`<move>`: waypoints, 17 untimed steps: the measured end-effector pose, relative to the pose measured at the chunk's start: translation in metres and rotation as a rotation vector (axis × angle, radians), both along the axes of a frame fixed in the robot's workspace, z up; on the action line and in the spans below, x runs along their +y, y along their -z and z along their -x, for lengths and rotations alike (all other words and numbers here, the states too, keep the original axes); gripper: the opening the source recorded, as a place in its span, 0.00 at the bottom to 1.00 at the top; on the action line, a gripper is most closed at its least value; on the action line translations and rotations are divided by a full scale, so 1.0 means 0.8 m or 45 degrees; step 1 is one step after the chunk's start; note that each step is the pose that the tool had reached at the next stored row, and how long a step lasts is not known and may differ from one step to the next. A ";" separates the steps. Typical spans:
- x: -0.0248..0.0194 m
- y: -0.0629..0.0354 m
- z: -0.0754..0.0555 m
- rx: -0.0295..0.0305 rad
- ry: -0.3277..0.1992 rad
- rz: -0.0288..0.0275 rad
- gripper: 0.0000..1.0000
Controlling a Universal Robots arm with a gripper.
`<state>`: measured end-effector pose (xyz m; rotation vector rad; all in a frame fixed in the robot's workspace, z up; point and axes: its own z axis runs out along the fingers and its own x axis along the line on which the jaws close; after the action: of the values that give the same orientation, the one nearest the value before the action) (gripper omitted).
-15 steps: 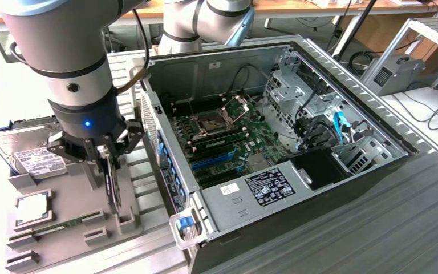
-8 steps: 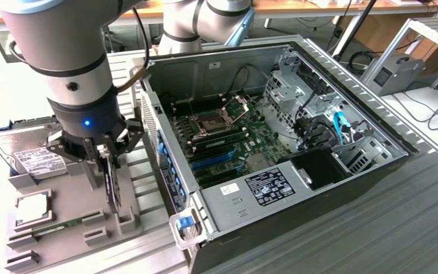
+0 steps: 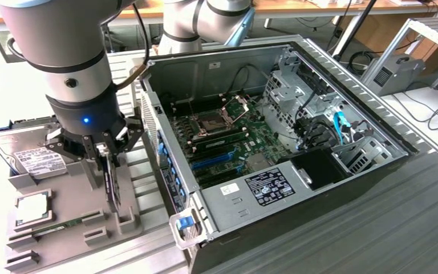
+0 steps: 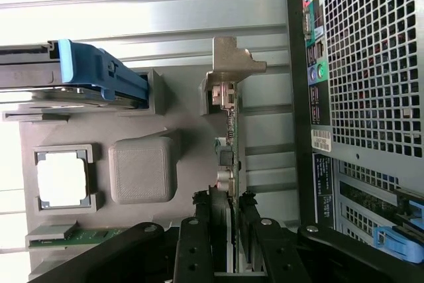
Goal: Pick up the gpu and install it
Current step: 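Pick up the gpu and move the gpu toward the slot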
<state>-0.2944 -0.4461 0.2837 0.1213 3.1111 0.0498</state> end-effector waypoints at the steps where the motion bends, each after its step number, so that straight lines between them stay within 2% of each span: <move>1: 0.0000 0.000 0.000 0.0001 0.000 0.0000 0.29; 4: 0.0000 -0.001 0.000 -0.0001 0.000 0.0000 0.29; 6: 0.0000 -0.008 0.000 0.0001 0.000 0.0001 0.29; 17: 0.0000 -0.010 0.000 0.0000 0.000 0.0000 0.29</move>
<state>-0.2945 -0.4461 0.2920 0.1213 3.1111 0.0498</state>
